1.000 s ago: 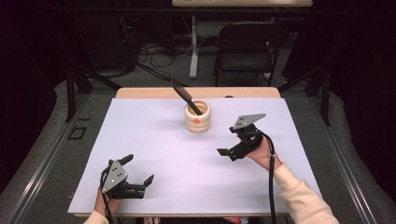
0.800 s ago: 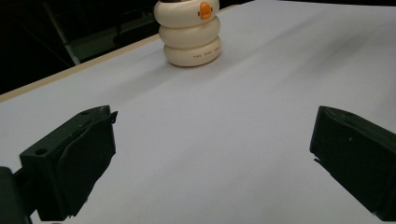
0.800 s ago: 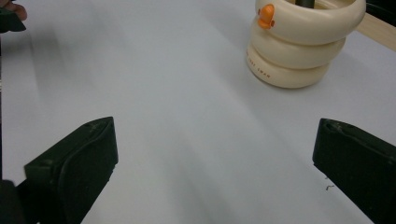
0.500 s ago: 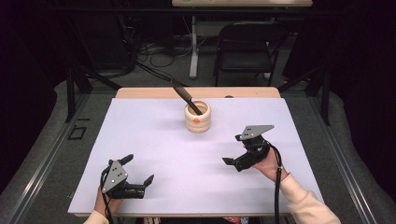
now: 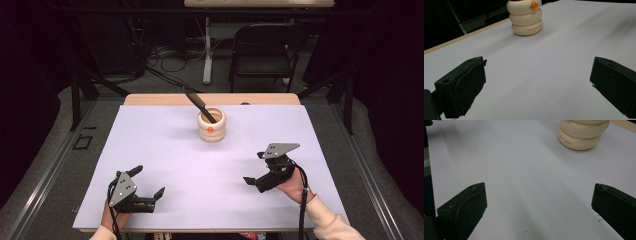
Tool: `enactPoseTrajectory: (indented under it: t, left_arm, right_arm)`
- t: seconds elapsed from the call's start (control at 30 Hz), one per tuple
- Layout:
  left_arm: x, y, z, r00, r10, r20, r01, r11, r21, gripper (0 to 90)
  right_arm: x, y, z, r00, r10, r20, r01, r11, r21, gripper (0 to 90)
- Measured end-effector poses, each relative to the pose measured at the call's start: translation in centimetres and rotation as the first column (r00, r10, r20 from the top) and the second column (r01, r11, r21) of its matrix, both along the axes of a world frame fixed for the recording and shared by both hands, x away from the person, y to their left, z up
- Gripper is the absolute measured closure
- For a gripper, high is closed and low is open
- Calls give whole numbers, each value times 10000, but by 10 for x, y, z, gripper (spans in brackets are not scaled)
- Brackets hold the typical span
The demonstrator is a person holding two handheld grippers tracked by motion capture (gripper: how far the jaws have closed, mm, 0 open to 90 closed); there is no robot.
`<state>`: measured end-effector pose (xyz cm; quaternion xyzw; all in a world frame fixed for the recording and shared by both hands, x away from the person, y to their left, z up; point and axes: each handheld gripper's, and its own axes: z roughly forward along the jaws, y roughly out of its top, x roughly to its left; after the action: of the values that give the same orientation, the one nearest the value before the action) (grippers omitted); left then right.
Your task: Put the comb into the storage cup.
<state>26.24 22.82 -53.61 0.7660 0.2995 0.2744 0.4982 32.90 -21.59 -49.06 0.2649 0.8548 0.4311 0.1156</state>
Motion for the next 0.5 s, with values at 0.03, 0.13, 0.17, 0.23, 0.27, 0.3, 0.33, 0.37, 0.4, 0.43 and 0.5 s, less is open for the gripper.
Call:
enactPoseTrajectory:
  t: [0.03,0.13,0.17,0.23,0.27,0.3,0.33,0.37,0.4,0.43,0.5]
  left_arm:
    - [0,0,0,10000,-3,-4,3,10000,-2,2]
    - [0,0,0,10000,0,4,0,10000,4,1]
    - [0,0,0,10000,6,-1,-6,10000,4,1]
    - [0,0,0,10000,-1,-3,1,10000,5,2]
    - [0,0,0,10000,9,15,-9,10000,-6,2]
    - [0,0,0,10000,3,14,-3,10000,1,2]
    - [0,0,0,10000,11,12,-11,10000,-6,2]
    - [0,0,0,10000,-3,0,3,10000,-1,1]
    - [0,0,0,10000,1,0,-1,10000,-3,2]
    - [0,0,0,10000,2,4,-2,10000,-7,2]
    - [0,0,0,10000,16,6,-16,10000,5,2]
  right_arm:
    - [-1,-1,-1,10000,-22,23,22,10000,-46,0]
    - [-4,-4,-4,10000,-60,-29,60,10000,-62,0]
    - [-5,-5,-5,10000,-88,-34,88,9999,-95,0]
    - [-7,-7,-6,9999,-122,-43,121,9999,-120,0]
    - [-9,-8,-7,9998,-167,-48,166,9998,-75,0]
    - [-9,-9,-8,9999,-168,-8,168,9998,-93,0]
    - [-11,-10,-8,9998,-188,-6,188,9998,-87,0]
    - [-12,-11,-9,9998,-188,-16,188,9998,-98,0]
    - [-13,-12,-9,9998,-183,-46,183,9998,-121,0]
    - [-15,-13,-11,9998,-221,18,221,9997,-122,0]
    - [-18,-14,-12,9997,-264,9,264,9996,-119,0]
